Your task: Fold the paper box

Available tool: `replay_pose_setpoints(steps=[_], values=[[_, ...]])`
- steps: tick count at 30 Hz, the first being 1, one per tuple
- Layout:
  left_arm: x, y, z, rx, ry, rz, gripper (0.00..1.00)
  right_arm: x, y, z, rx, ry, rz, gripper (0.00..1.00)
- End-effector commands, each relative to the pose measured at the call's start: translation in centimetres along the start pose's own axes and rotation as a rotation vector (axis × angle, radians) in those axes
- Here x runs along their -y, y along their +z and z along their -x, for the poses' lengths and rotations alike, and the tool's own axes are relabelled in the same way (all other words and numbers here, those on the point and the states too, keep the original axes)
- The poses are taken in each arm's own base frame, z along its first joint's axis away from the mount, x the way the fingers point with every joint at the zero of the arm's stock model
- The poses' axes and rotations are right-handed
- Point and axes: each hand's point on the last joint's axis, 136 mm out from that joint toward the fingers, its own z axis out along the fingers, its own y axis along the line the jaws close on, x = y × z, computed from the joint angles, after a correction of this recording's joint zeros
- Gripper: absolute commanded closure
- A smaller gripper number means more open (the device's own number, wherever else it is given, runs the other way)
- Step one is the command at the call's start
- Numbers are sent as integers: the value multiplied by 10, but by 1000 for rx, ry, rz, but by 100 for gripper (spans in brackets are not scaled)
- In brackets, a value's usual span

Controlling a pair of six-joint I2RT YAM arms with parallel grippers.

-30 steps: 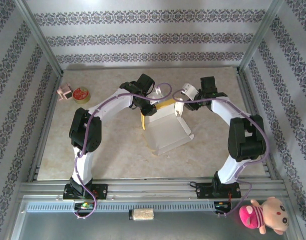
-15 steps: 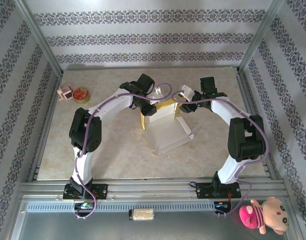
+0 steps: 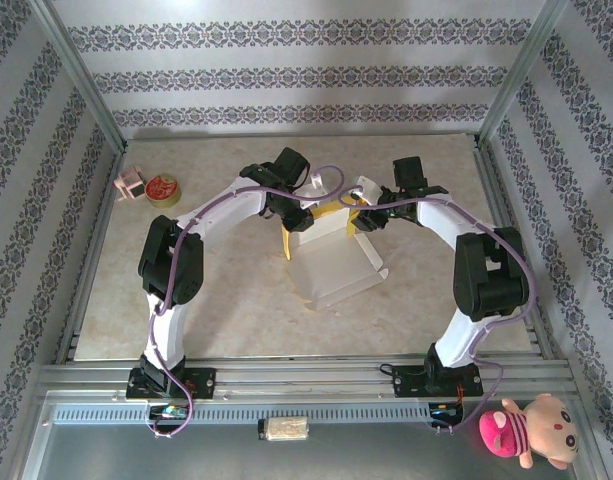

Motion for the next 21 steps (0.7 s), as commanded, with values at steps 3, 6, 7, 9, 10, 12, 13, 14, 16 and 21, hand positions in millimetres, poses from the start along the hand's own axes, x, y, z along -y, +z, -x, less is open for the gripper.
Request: replay_pose_setpoints(steps=[3,6,7,9,10,12,13,14,16,21], values=[[11,8,-8,-40,8,-22,81,-2,12,13,24,13,23,51],[11,7,-7,-38,9,-21,81,-1,20,13,-13,14,-6,54],[12,7,-7,-36,9,-20,81,-1,23,12,-28,17,-16,55],[12,6,-6,-32,11,-20,81,0,27,14,-50,18,-41,58],[12,5,-5,-27,8,-23,81,2,28,14,-63,24,-59,60],[14,4,-2,-13,6,-30,81,3,31,16,-81,32,-89,60],[15,5,-1,-6,4,-36,81,4,32,17,-87,38,-101,60],[15,5,0,0,2,-39,81,3,33,19,-94,45,-112,60],[16,5,2,10,-3,-44,81,4,35,21,-117,69,-151,60],[15,5,1,16,-8,-39,81,-12,32,20,-250,156,-289,59]])
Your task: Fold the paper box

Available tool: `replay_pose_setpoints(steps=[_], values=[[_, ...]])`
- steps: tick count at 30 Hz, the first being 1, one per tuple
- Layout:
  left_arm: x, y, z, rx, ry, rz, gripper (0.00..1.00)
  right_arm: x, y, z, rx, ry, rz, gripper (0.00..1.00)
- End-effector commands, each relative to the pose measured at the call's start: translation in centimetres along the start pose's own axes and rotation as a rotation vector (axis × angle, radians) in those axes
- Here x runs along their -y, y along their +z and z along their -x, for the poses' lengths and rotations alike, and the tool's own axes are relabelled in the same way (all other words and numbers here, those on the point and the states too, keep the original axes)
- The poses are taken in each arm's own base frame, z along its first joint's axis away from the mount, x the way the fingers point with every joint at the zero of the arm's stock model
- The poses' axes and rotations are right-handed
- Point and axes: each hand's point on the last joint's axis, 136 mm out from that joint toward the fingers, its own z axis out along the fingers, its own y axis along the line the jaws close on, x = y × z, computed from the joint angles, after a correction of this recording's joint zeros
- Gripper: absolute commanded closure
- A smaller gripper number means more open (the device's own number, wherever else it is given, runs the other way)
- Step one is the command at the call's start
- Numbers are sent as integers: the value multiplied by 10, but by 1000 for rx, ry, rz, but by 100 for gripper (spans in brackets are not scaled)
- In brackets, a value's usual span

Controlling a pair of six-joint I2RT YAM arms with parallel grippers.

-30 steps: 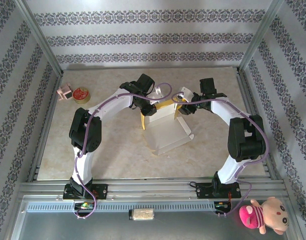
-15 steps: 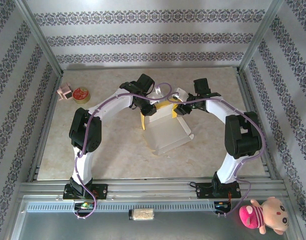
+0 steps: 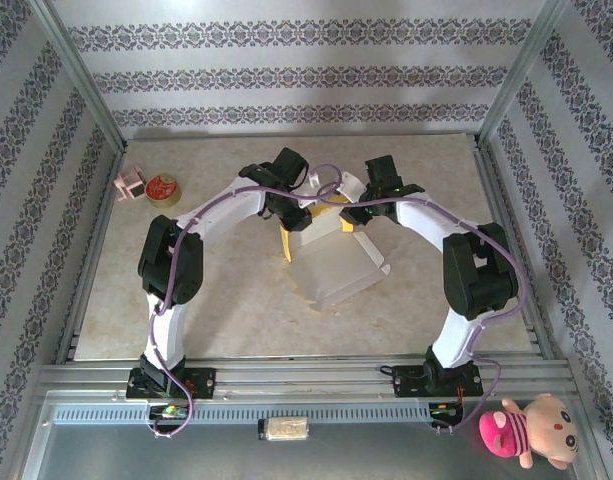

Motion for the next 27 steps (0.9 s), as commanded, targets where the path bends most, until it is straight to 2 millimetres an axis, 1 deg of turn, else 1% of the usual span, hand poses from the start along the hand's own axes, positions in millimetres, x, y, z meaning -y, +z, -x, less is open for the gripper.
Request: replay_pose_setpoints(steps=[1,3,5,8,12,15,17,20,22,24,27], values=[[20,5,5,27,50,-56,81,-24,-3,5,-55,107,-65,59],[20,6,3,21,53,-57,81,-34,-3,4,-57,205,-61,59],[18,7,0,9,59,-47,81,-37,-3,4,-59,307,-80,60],[14,8,-6,-8,69,-20,81,-48,4,2,-44,409,-73,62],[16,5,-4,4,73,-27,80,-58,17,-1,19,418,-70,62],[17,4,-1,19,75,-33,80,-64,23,3,89,433,-11,60],[17,5,-1,16,75,-31,80,-71,26,7,136,449,65,57],[15,6,-1,12,75,-27,80,-74,29,3,143,467,103,57],[16,6,-1,13,74,-28,80,-74,29,0,167,467,118,60],[16,6,-1,13,73,-33,80,-72,29,-5,196,505,136,65],[16,5,0,15,71,-32,80,-68,26,-9,236,572,170,71]])
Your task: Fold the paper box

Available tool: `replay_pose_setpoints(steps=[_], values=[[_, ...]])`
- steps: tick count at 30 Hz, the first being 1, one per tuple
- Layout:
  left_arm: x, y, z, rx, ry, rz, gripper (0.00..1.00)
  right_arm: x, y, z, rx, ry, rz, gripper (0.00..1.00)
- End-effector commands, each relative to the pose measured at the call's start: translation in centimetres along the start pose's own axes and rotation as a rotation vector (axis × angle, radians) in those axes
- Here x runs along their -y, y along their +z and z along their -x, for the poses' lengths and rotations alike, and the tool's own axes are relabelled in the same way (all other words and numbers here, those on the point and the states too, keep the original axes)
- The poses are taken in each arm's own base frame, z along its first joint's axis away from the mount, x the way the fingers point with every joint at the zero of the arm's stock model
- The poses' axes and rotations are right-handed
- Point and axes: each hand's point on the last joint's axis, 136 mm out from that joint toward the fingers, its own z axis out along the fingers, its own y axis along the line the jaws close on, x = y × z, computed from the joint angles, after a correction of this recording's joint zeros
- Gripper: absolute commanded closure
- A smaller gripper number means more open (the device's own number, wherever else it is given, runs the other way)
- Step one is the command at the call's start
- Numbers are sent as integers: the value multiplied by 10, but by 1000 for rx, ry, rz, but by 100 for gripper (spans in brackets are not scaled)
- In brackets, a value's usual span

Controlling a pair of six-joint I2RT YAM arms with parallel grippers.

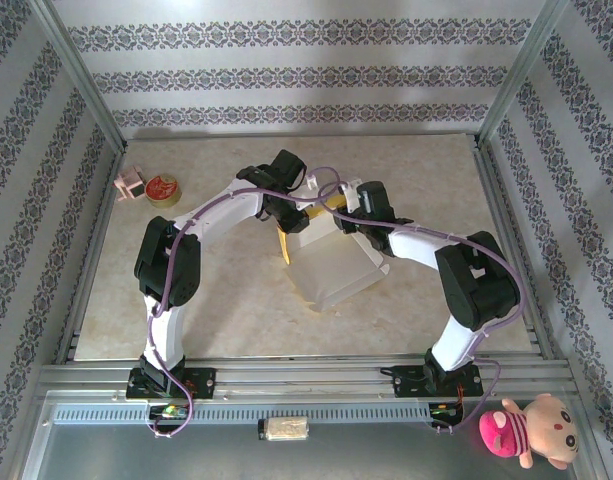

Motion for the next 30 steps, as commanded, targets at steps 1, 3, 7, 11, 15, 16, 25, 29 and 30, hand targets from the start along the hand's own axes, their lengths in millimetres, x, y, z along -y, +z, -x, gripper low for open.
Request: replay_pose_setpoints(steps=[1,3,7,11,15,16,25,29,30], values=[[17,8,6,22,57,-46,80,-43,0,-40,-85,81,247,72],[17,8,6,24,56,-48,80,-43,0,-44,-85,82,257,72],[18,7,8,30,52,-51,80,-41,4,-55,-105,84,255,70],[18,6,8,28,50,-50,80,-30,3,-61,-107,122,212,68],[17,6,9,30,52,-48,80,-20,0,-63,-106,162,164,80],[18,6,9,32,50,-51,80,-20,0,-65,-107,162,158,83],[19,3,13,45,48,-55,80,-9,11,-69,-102,135,-2,85],[19,2,16,55,47,-58,80,-5,19,-82,-122,183,-36,80],[18,2,17,57,47,-57,80,-5,21,-87,-125,196,-34,79]])
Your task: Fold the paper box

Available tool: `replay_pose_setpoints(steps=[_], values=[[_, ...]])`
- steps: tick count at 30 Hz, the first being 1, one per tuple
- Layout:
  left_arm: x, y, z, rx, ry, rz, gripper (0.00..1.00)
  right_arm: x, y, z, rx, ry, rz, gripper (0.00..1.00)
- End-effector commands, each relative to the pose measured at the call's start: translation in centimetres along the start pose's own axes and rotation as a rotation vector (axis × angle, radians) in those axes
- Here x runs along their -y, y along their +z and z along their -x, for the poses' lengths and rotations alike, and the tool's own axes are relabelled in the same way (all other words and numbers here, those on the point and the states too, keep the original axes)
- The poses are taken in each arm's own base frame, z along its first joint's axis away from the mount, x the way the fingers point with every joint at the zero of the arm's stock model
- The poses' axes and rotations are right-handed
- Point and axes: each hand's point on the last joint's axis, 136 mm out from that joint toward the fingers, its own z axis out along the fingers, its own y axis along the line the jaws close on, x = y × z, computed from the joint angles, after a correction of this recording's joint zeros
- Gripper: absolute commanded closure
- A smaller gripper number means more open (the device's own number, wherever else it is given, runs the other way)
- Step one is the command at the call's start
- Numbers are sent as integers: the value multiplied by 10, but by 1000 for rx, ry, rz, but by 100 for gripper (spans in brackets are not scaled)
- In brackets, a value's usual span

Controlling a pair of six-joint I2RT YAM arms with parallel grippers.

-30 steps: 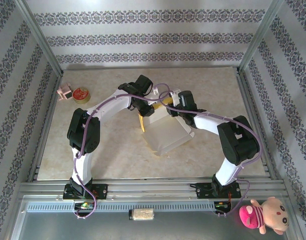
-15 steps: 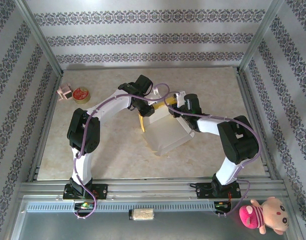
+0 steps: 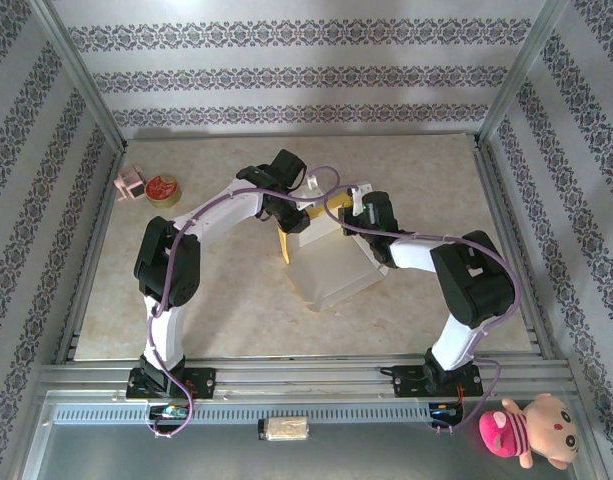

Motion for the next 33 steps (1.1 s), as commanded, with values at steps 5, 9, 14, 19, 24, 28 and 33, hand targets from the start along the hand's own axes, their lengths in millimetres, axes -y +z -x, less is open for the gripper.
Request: replay_pose_setpoints(steps=[5,9,14,19,24,28,33], values=[[17,4,16,47,49,-53,80,-4,3,-99,-244,80,10,85],[17,3,15,45,50,-52,80,1,-1,-95,-225,72,-17,92],[17,3,16,50,44,-55,79,4,-4,-100,-233,83,-34,83],[17,2,17,51,45,-53,79,9,-5,-115,-271,102,-50,79],[17,1,18,54,48,-53,79,12,-5,-116,-273,94,-54,82],[19,0,19,61,42,-61,79,11,-3,-105,-236,88,-52,92],[19,-1,18,61,43,-56,78,5,-6,-87,-196,75,-25,78]])
